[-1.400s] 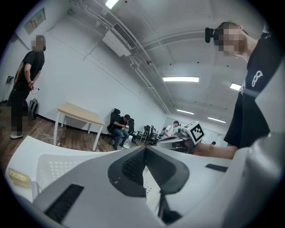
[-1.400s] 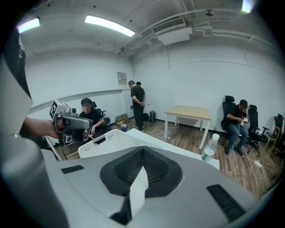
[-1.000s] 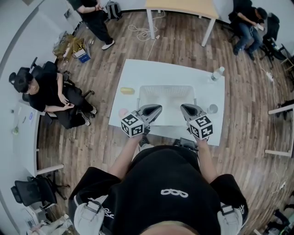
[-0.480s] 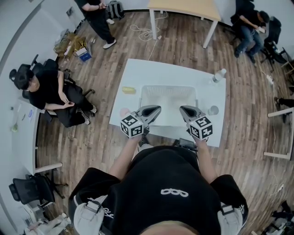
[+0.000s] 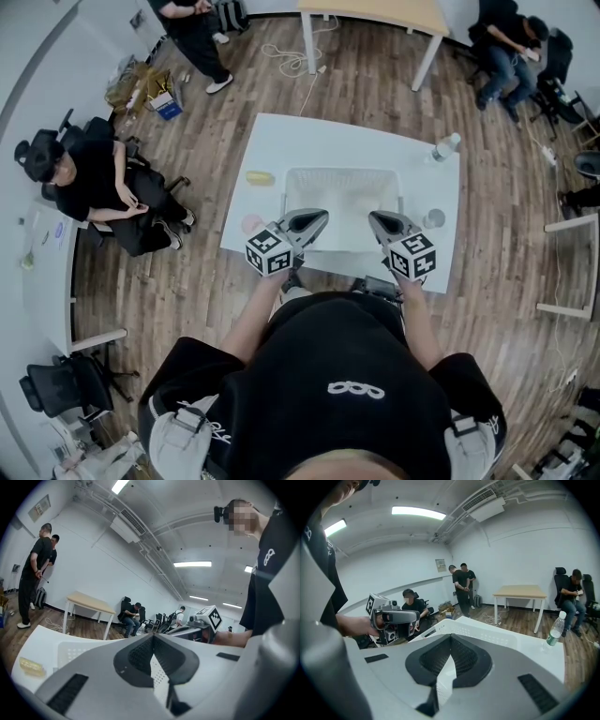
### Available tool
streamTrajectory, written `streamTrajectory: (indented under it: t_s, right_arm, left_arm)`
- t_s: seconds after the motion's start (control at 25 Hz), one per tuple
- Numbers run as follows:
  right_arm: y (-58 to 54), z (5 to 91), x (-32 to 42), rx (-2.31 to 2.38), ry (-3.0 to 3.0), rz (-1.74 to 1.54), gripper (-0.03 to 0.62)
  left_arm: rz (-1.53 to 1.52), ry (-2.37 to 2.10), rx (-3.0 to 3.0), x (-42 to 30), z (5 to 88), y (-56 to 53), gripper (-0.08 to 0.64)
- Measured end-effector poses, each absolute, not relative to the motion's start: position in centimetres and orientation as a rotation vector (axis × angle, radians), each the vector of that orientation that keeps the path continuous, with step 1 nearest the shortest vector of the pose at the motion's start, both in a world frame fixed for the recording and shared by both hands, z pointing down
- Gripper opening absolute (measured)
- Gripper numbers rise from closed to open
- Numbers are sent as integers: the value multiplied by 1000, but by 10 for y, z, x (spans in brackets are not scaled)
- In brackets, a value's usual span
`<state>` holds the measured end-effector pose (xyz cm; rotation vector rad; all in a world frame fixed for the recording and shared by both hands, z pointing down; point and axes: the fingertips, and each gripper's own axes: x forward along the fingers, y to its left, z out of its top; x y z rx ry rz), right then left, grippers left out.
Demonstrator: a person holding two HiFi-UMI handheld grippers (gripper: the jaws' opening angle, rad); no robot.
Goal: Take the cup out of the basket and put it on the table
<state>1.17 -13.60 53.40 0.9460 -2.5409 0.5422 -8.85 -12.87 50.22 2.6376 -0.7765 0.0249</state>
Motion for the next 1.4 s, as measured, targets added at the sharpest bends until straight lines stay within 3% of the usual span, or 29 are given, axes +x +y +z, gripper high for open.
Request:
streamTrajectory:
  t_s: [0.48, 1.04, 1.2, 1.4]
  right_arm:
    - [-151, 530, 45, 1076, -2495, 530, 25]
    - [-128, 536, 93, 1282, -2443, 645, 25]
    - [-117, 537, 119, 1358, -2436, 670, 25]
    - [-102, 543, 132, 1441, -2417, 725, 25]
  left_arm:
    - [112, -812, 2653, -98, 510, -141, 8]
    - [957, -296, 2908, -1, 604, -186, 12]
    - [1195, -132, 2880, 28, 656, -192, 129]
    - [1442, 37, 2874, 46, 707, -193, 213]
